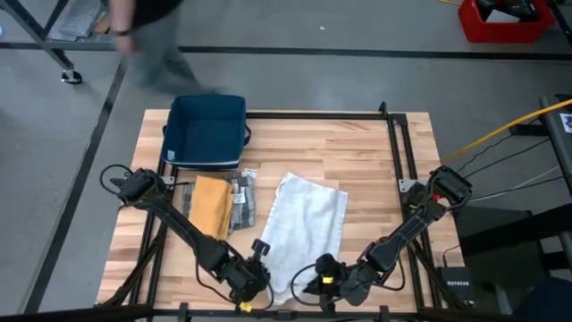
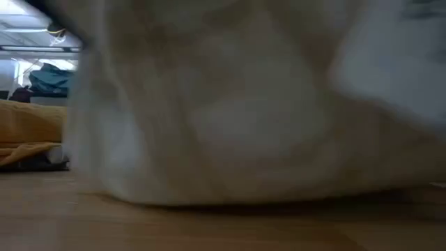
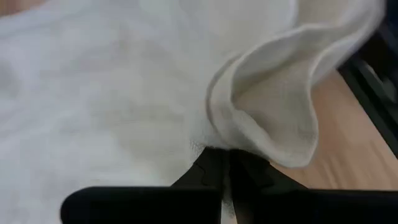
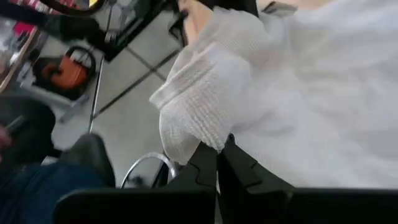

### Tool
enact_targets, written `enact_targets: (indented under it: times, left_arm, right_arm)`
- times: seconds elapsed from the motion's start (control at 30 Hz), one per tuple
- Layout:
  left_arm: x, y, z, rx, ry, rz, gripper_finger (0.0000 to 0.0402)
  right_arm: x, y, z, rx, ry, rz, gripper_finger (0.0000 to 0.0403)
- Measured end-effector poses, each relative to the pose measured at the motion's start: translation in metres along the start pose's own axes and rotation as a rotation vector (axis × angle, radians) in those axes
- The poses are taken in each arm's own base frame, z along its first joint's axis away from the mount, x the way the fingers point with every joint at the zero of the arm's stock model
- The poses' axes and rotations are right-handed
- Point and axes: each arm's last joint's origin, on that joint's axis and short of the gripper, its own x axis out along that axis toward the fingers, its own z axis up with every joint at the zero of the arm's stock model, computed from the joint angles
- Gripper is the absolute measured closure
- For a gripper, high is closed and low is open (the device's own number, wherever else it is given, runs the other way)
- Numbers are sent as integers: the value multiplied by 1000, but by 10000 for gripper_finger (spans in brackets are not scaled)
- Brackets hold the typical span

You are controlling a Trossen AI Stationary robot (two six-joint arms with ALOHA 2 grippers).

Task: Fold towel
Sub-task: Fold the white towel

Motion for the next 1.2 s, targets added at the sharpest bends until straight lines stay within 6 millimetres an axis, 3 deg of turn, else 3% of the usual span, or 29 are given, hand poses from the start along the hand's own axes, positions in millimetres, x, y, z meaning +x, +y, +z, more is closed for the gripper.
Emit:
enact_targets:
  times: [0.37, 0.73, 1.0, 1.2]
  left_arm:
    - [-22, 46, 6, -136, -24, 110, 401]
    - [-15, 81, 0, -205, 36, 229, 401]
    - [-9, 124, -4, -243, 62, 335, 401]
    - [-6, 152, -7, -262, 65, 386, 401]
  right_arm:
    - [-7, 7, 13, -21, -69, -267, 401]
    - [-41, 17, 36, -124, 19, -632, 402]
    - [-69, 7, 46, -145, 50, -906, 402]
    - [-75, -4, 56, -152, 8, -1022, 402]
